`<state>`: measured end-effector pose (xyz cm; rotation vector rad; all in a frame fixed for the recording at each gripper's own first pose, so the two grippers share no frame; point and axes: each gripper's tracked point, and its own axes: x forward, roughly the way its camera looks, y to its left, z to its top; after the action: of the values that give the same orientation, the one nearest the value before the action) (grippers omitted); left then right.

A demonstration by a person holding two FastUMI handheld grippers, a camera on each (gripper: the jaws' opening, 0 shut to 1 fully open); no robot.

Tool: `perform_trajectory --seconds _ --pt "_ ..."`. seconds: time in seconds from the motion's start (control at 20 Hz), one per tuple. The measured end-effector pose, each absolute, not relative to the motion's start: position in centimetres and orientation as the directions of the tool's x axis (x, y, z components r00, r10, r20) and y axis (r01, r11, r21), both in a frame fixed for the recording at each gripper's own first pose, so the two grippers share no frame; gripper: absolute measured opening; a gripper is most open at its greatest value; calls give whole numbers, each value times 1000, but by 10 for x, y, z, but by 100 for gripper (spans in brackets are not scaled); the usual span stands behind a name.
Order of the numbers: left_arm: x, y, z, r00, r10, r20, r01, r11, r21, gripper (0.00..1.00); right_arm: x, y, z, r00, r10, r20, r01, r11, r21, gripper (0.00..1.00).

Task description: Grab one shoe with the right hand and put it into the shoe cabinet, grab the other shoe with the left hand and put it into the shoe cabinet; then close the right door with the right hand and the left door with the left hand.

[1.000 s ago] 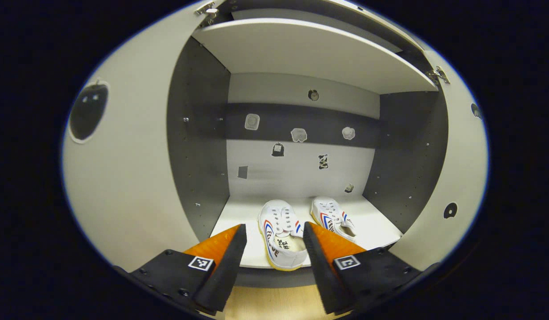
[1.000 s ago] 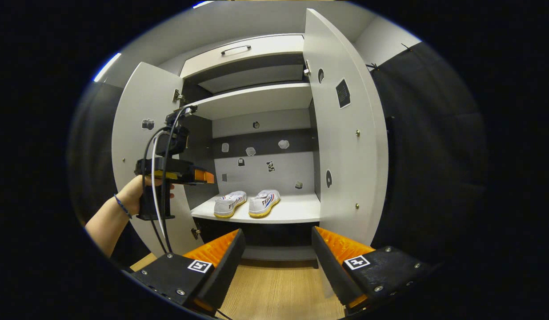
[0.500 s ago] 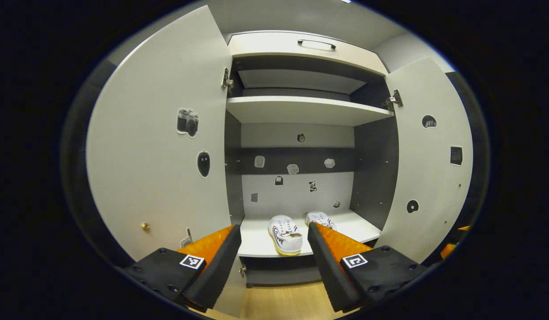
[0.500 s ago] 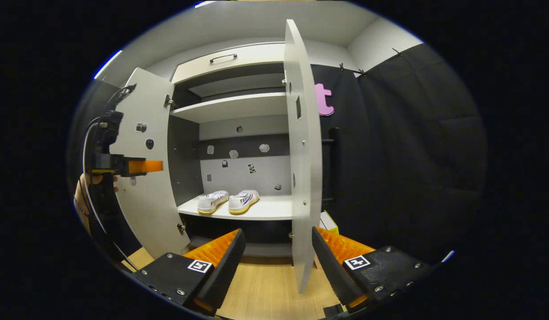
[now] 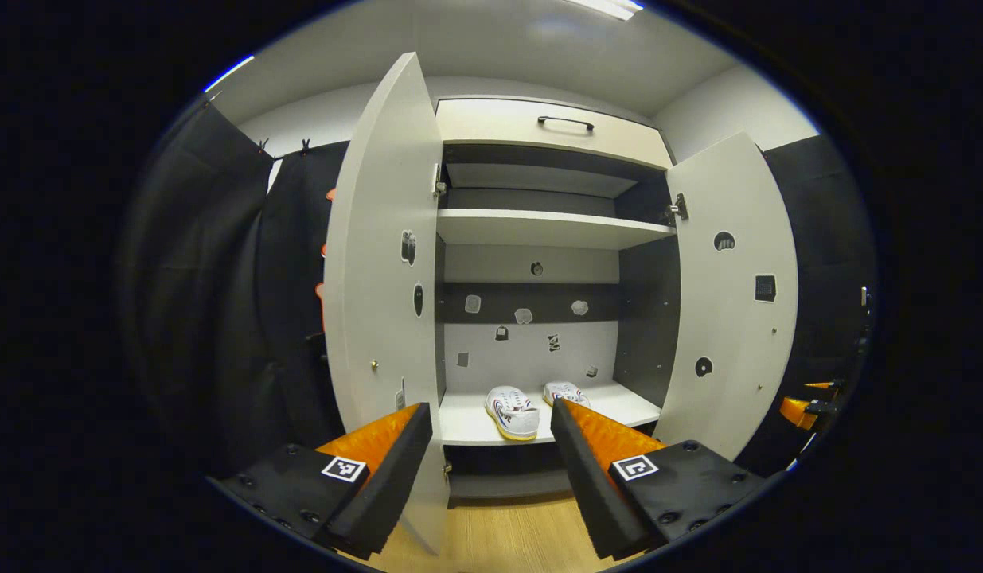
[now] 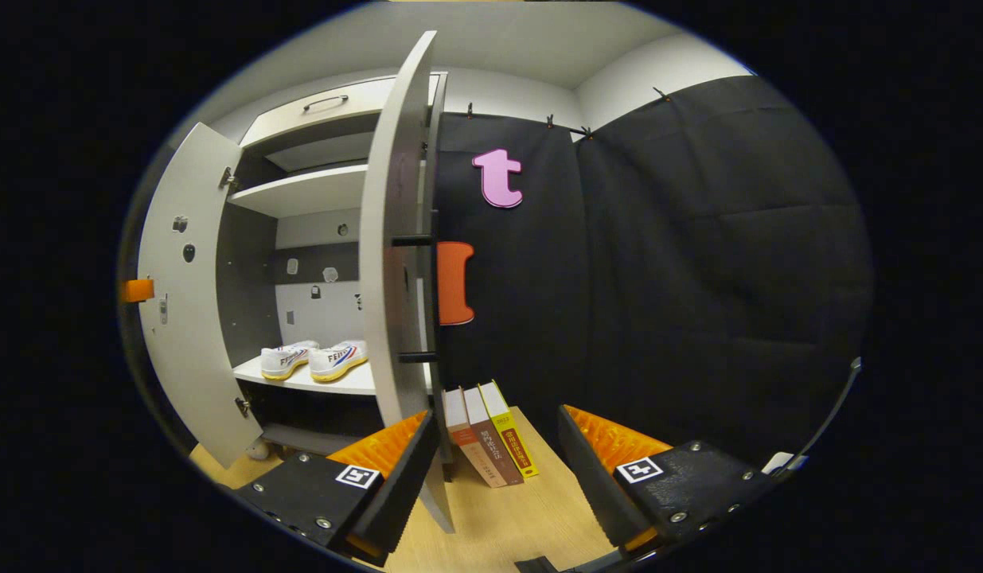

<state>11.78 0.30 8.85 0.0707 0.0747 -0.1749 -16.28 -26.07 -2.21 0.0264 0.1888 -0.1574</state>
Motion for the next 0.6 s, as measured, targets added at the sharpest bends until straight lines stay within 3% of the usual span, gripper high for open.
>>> perform_trajectory --seconds 0.3,0.6 --pt "102 23 96 986 -151 -67 154 987 44 97 -129 -283 -53 960 -196 -201 196 980 -22 93" --pt "95 40 101 991 -120 -60 123 991 59 95 -113 -263 -69 967 -112 -228 130 989 65 93"
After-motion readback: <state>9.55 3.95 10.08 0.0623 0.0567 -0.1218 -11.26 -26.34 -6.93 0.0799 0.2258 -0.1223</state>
